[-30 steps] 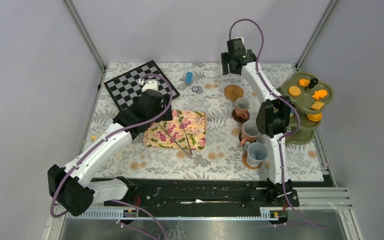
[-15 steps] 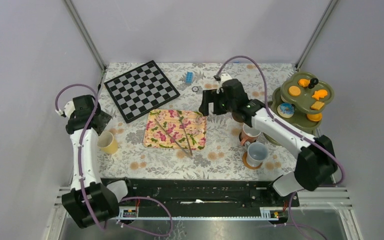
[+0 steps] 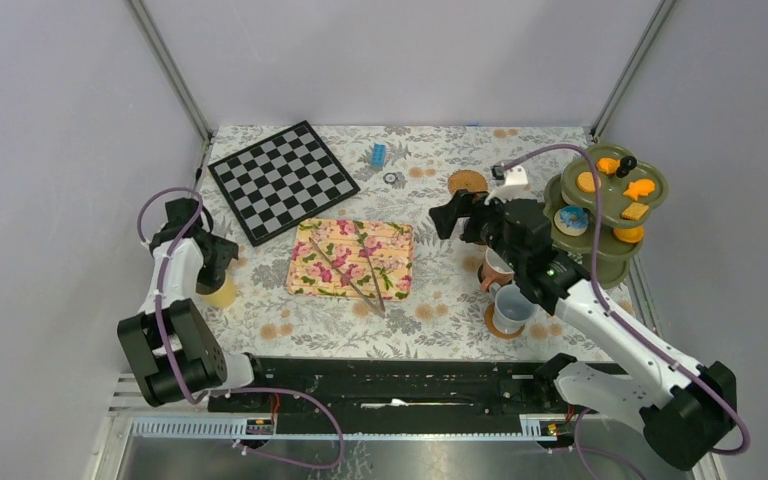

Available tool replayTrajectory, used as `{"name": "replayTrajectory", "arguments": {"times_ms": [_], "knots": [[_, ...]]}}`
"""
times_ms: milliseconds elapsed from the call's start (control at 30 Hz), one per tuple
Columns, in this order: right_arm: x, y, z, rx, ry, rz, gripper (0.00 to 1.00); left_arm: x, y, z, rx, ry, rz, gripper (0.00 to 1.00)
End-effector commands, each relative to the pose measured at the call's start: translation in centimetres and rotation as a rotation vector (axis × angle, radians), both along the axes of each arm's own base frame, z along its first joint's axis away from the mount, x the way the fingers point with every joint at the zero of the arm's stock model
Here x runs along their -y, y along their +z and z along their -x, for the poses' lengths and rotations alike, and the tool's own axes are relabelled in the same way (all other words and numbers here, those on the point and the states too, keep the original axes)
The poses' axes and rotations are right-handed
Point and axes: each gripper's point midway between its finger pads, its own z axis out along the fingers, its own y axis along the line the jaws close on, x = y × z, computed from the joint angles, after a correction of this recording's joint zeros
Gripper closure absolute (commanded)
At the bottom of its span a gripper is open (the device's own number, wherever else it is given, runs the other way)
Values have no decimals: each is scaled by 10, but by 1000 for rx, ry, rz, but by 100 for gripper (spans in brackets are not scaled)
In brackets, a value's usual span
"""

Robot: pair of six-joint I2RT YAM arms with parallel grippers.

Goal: Serve the afternoon tea

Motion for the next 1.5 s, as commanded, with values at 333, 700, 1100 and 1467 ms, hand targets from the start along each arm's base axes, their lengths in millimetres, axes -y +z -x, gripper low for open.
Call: {"name": "replayTrajectory", "arguments": {"times_ms": [333, 700, 1100, 1467], "knots": [[47, 5, -10, 99, -187, 145, 0, -4, -1, 20, 17, 67, -44, 98], [-3, -7, 7, 121, 174, 225, 0, 89, 169, -33, 390, -613, -480, 100], [0, -22, 57, 110, 404, 333, 1, 304, 126, 16, 311, -1688, -1093, 100], [-17, -25, 106, 337, 636, 222, 4, 349, 125, 121, 899, -2295, -629, 100]]}}
